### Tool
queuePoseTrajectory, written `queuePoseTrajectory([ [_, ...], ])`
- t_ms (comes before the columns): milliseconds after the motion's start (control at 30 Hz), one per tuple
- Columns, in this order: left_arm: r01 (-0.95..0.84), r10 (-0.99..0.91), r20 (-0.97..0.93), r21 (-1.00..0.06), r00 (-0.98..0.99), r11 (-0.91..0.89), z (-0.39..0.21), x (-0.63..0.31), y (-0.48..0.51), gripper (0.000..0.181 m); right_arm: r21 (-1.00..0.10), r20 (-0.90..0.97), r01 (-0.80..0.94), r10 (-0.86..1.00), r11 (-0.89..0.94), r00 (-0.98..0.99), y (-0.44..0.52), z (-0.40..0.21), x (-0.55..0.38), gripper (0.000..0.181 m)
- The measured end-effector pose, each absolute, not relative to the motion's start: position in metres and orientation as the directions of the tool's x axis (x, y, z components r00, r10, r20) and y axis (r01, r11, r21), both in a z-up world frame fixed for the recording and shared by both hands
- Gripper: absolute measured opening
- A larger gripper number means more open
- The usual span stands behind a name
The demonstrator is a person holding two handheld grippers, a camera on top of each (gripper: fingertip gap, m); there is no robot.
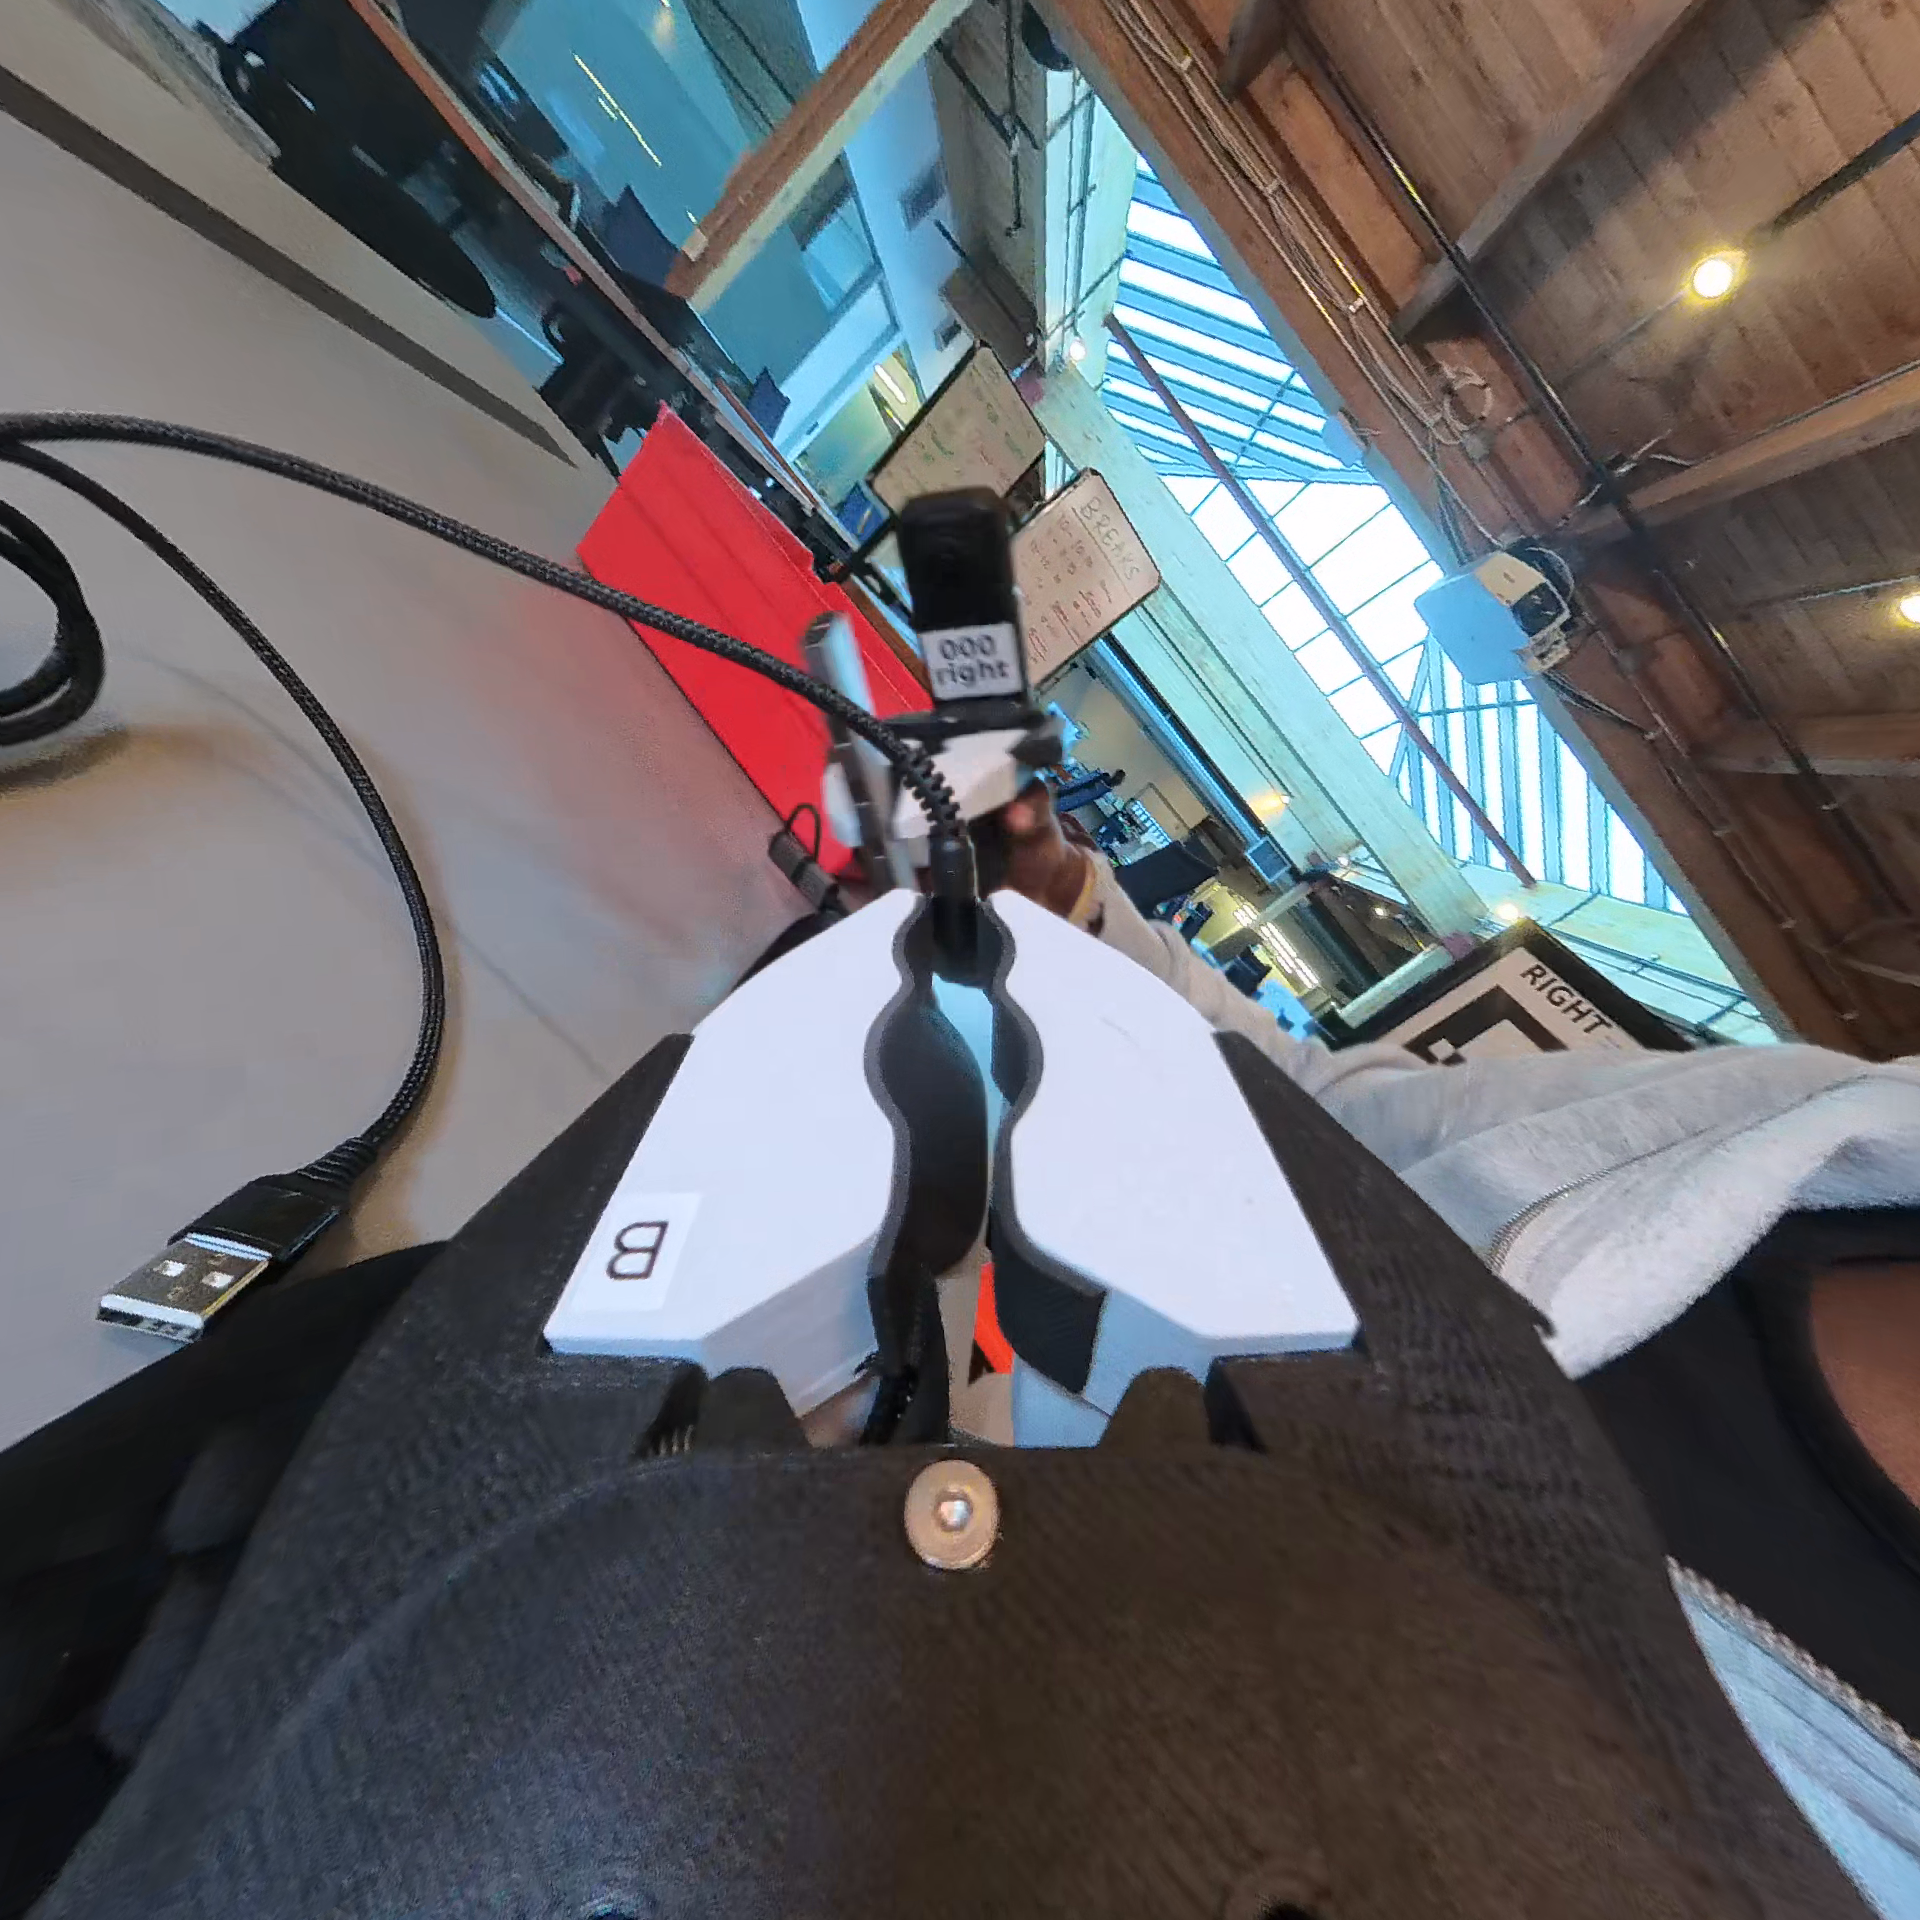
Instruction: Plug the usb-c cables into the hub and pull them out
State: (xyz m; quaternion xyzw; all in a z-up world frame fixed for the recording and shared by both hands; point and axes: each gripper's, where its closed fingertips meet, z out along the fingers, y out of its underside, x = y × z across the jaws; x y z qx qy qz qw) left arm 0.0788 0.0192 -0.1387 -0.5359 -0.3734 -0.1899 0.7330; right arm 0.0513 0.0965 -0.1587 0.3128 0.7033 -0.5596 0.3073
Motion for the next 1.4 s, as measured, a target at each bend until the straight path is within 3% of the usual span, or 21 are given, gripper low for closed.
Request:
queuePoseTrajectory([
  [67,0.675,0.125,0.757,-0.635,0.642,0.376,-0.137,0.077,0.022,0.008,-0.580,-0.814,0.814,0.005,0.039,-0.581,0.092,-0.136,0.059,0.008],
  [167,0.657,0.114,0.781,-0.586,0.614,0.474,-0.131,0.071,0.028,0.008,-0.468,-0.865,0.865,-0.103,-0.183,-0.490,0.089,-0.117,0.061,0.009],
  [267,0.649,0.080,0.818,-0.508,0.570,0.567,-0.129,0.066,0.034,0.008,-0.429,-0.884,0.864,-0.074,-0.265,-0.462,0.078,-0.128,0.064,0.009],
  [367,0.656,0.085,0.830,-0.494,0.551,0.571,-0.131,0.063,0.040,0.008,-0.471,-0.871,0.839,-0.005,-0.271,-0.491,0.069,-0.137,0.066,0.008],
  [700,0.651,0.188,0.786,-0.599,0.588,0.467,-0.142,0.070,0.054,0.009,-0.509,-0.858,0.833,0.052,-0.219,-0.511,0.063,-0.144,0.070,0.009],
  [1400,0.676,0.165,0.785,-0.604,0.598,0.423,-0.145,0.075,0.058,0.009,-0.585,-0.811,0.792,0.097,-0.174,-0.577,0.059,-0.145,0.074,0.008],
])
